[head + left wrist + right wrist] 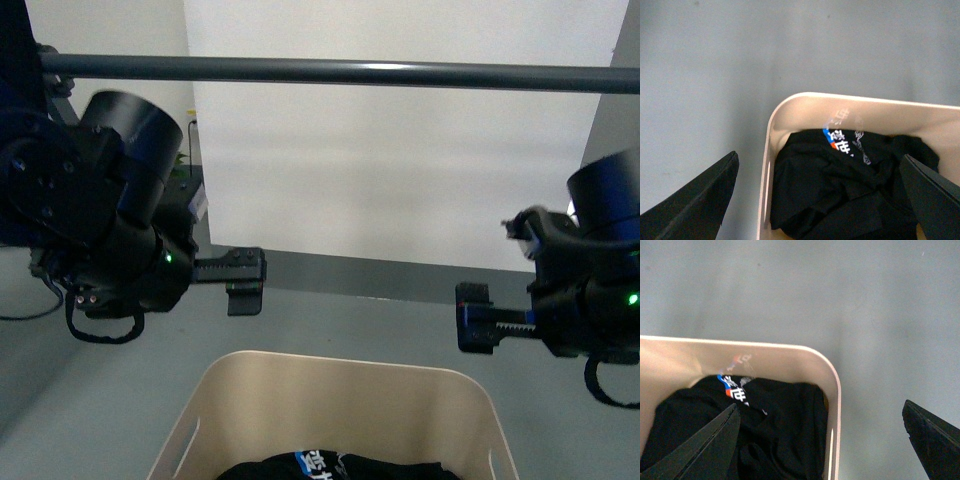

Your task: Move hamper under clothes hanger

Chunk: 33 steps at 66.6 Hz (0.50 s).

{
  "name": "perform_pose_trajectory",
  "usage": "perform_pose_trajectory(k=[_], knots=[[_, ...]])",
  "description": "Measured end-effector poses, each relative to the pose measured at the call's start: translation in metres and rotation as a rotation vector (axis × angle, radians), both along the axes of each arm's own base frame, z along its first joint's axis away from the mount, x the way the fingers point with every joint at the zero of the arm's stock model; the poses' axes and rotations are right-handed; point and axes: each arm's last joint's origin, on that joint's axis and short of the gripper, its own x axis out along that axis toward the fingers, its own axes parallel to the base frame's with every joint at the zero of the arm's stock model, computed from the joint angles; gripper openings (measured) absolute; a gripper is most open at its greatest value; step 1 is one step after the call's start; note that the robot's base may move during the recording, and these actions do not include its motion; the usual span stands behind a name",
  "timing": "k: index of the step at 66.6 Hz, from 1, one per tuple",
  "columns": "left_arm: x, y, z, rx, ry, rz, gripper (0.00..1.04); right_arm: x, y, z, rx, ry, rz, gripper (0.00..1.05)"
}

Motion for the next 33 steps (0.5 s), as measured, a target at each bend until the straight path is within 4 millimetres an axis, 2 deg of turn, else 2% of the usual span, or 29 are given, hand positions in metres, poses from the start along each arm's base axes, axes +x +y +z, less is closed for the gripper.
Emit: perform_pose_trajectory(k=[18, 23, 33], knots=[[-0.015, 0.002, 0.073, -0.04, -0.189, -0.021, 0.98, -0.015, -0.009, 0.08, -0.004, -0.208, -0.003, 0.97], [-0.025, 0.003, 0.099, -0.033, -0.283, -0.04, 0.98, -0.026, -0.013, 0.104, -0.013, -0.293, -0.02, 0.97], [-0.05, 0.003, 0.136, -0.037, -0.44, -0.097, 0.98, -0.051, -0.017, 0.137, -0.019, -0.447, -0.032, 0.97]])
